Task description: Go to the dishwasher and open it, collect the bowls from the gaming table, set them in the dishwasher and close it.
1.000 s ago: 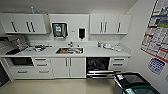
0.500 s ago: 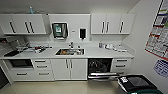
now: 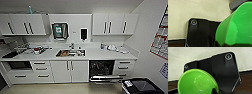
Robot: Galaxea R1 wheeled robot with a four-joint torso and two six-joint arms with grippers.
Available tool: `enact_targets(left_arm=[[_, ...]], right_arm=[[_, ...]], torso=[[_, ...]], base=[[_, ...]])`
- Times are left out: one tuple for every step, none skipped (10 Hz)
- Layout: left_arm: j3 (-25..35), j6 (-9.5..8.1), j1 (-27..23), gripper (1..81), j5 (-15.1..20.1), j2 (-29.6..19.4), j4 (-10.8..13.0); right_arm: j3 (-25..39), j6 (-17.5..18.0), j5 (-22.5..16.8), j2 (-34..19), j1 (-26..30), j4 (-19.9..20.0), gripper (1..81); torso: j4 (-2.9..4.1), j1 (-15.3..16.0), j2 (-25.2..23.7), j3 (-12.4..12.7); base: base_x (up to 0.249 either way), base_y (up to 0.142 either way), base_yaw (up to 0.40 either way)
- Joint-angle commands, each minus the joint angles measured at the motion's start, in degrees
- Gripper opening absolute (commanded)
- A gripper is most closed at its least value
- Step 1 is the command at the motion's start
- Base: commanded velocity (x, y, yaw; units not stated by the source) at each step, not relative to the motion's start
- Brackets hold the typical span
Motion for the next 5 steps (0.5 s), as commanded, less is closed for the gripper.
enact_targets(left_arm=[[0.6,0.19,-2.4,1.0,1.3,-0.8,0.9],[0.6,0.19,-2.3,1.0,1.3,-0.8,0.9],[0.6,0.19,-2.4,1.0,1.3,-0.8,0.9],[0.6,0.19,-2.4,1.0,1.3,-0.8,0.9],[0.6,0.19,-2.3,1.0,1.3,-0.8,0.9]], right_arm=[[0.4,-0.1,-2.8,-0.6,3.0,-0.3,1.0],[0.4,-0.1,-2.8,-0.6,3.0,-0.3,1.0],[0.4,-0.1,-2.8,-0.6,3.0,-0.3,1.0],[0.4,-0.1,-2.8,-0.6,3.0,-0.3,1.0],[0.4,-0.1,-2.8,-0.6,3.0,-0.3,1.0]], torso=[[0.00,0.1,0.0,0.0],[0.00,0.1,0.0,0.0],[0.00,0.1,0.0,0.0],[0.00,0.1,0.0,0.0],[0.00,0.1,0.0,0.0]], base=[[0.174,0.000,0.000],[0.188,0.000,0.000],[0.191,0.000,0.000],[0.191,0.000,0.000],[0.191,0.000,0.000]])
